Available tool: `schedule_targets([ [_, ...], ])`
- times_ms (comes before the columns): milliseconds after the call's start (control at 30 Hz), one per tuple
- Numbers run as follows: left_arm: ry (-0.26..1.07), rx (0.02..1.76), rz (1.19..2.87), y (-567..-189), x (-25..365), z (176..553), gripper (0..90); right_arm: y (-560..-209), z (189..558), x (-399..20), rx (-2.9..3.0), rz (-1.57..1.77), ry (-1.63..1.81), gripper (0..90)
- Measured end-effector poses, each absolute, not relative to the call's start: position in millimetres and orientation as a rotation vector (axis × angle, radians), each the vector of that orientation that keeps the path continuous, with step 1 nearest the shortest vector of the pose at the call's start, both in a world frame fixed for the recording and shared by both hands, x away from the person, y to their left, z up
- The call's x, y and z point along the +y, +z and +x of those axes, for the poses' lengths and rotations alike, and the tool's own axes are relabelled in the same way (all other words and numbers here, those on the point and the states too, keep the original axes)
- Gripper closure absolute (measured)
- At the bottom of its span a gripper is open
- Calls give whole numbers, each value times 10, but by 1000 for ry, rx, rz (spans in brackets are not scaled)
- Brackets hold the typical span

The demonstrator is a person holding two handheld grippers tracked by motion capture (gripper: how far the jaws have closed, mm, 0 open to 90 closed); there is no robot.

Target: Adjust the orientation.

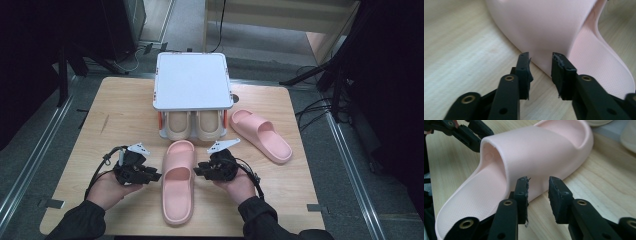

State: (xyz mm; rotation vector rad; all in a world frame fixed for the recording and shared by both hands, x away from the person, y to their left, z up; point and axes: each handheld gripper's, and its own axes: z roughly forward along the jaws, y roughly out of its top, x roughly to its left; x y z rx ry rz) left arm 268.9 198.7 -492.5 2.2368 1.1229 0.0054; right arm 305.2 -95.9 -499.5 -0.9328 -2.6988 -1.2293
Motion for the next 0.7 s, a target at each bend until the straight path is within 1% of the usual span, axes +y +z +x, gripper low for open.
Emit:
schedule_targets([
  [167,11,1147,2196,-4881,2117,2757,529,-4946,3085,-1092,-2683,-971,-1276,635],
  [200,8,1153,2191,-4878,2137,2777,495,-4930,3090,-1133,-2678,-988,-1292,619],
  [333,-1,1151,2168,-4863,2192,2852,471,-4891,3111,-1260,-2670,-1021,-1335,597],
  [533,-17,1148,2167,-4861,2225,2978,465,-4838,3134,-1466,-2652,-1073,-1393,571],
  [700,-19,1155,2148,-4863,2262,3089,439,-4804,3136,-1616,-2650,-1109,-1410,548],
])
